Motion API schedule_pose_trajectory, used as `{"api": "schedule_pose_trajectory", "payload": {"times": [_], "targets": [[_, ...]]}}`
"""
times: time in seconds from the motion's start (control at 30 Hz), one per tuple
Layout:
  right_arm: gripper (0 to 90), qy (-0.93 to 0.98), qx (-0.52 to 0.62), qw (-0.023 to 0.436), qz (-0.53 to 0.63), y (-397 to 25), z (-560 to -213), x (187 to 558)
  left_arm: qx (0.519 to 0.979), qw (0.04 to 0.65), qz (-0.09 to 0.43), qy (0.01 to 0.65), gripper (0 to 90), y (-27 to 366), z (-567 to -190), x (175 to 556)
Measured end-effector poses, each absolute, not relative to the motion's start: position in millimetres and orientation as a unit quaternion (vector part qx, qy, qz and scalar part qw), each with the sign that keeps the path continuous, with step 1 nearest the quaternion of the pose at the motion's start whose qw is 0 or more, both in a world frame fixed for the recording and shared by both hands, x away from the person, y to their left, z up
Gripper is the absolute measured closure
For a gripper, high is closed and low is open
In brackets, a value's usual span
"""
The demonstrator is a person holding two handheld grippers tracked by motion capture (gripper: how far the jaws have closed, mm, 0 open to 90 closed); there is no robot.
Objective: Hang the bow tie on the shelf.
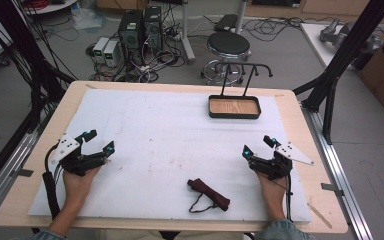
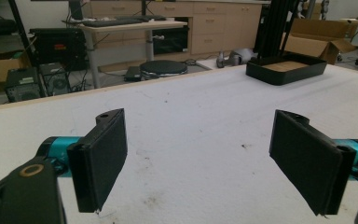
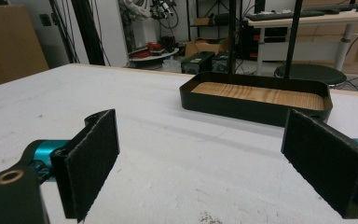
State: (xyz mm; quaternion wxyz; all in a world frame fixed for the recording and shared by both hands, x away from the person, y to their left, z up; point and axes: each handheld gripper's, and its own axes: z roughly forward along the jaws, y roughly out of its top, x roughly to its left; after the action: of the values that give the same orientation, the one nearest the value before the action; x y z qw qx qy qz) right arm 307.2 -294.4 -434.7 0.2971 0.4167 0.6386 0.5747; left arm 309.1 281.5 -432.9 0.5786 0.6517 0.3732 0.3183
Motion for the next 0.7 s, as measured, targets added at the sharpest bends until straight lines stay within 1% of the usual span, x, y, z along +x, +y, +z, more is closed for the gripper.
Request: {"api": "schedule_pose_trajectory", "payload": {"times": [0.7], "targets": [[10.4, 0.641, 0.419, 0.296, 0.571, -294.4, -435.0, 307.2, 0.655, 0.576, 0.313, 0.376, 19.6, 280.8, -434.0, 310.3]]}}
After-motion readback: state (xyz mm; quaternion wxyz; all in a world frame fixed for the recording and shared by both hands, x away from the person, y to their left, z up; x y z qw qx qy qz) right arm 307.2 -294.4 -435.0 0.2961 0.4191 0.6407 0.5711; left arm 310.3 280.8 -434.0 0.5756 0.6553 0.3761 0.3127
